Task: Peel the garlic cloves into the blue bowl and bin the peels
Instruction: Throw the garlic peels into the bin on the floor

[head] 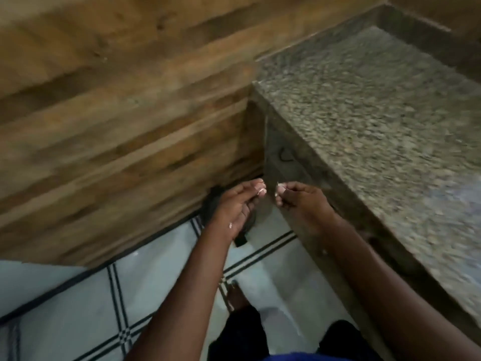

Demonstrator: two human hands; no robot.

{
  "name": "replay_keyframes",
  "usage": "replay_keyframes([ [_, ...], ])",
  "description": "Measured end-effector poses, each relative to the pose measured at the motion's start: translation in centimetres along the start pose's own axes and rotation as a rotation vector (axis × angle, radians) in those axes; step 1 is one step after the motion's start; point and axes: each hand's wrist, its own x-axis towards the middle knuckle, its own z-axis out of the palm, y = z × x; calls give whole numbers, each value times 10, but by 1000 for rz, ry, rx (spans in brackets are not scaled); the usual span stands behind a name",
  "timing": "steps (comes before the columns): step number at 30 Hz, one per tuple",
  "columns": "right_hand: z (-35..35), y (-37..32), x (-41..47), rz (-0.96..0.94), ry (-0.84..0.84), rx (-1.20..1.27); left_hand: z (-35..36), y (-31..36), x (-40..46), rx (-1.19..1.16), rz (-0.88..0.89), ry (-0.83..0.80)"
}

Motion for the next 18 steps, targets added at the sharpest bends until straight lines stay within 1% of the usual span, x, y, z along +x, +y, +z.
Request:
replay_keyframes([
  [3, 55, 12, 43, 41, 1, -54, -46, 34, 29, -4, -14, 53],
  [5, 77, 19, 62, 73, -14, -79, -68, 47, 45, -28, -29, 86],
  [8, 103, 33, 95, 124, -14, -131, -98, 60, 72, -63, -48, 127],
  [11, 121, 48, 126, 177, 22, -153, -123, 66, 97, -62, -77, 183],
  [15, 131, 83, 174, 265, 42, -208, -161, 57, 136, -32, -127, 250],
  [18, 127, 119, 218, 362, 90, -239, -195, 28, 174, 11, -189, 305],
])
